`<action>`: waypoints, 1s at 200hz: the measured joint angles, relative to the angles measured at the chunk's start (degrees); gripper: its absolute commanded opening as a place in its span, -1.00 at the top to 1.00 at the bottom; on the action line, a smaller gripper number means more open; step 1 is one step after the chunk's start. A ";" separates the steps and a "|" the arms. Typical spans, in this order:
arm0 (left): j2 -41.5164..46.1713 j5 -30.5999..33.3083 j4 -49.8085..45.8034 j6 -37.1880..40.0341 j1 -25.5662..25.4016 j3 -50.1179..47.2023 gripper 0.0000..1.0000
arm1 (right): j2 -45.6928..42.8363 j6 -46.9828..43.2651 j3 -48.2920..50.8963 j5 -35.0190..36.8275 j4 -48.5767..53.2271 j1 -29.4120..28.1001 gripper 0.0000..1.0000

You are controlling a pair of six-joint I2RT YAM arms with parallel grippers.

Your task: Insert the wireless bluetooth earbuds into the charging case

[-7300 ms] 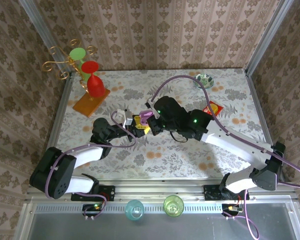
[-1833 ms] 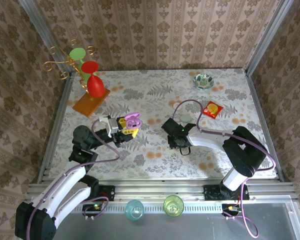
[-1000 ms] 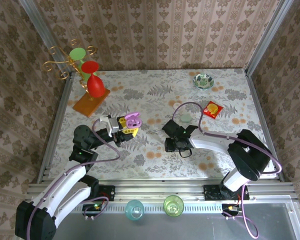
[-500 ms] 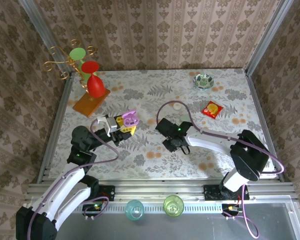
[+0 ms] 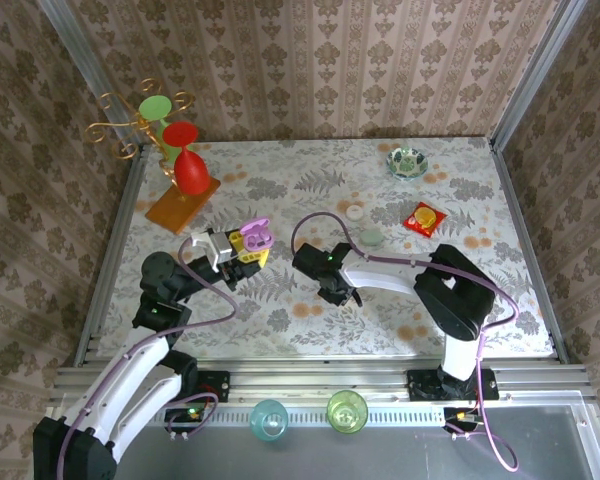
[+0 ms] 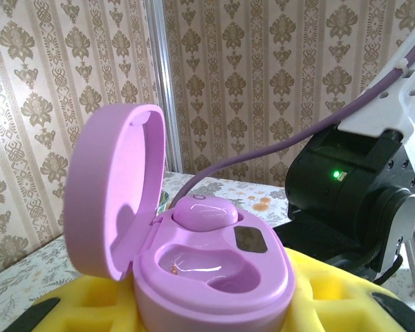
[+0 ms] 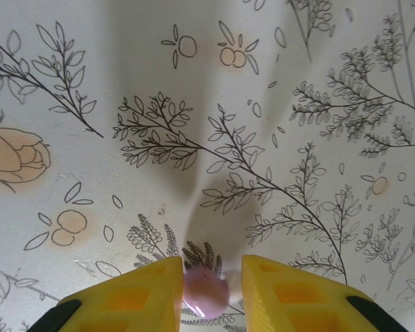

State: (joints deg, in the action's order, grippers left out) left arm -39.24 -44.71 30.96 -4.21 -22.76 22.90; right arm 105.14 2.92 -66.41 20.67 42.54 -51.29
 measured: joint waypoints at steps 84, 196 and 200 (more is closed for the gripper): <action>0.00 0.00 -0.96 0.02 0.37 0.00 0.54 | 0.94 -0.20 -0.48 0.59 1.27 -0.42 0.28; 0.00 0.00 -0.98 0.02 0.37 0.00 0.54 | -1.99 -13.75 0.61 0.61 4.26 -0.42 0.33; 0.00 0.00 -0.98 0.02 0.37 0.00 0.54 | -1.77 -13.94 0.63 0.59 4.37 -0.42 0.33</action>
State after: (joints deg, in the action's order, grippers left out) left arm -39.24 -44.71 29.98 -4.19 -22.39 22.90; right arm 103.37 -11.03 -65.78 21.26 46.92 -51.70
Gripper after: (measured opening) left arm 0.351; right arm 0.336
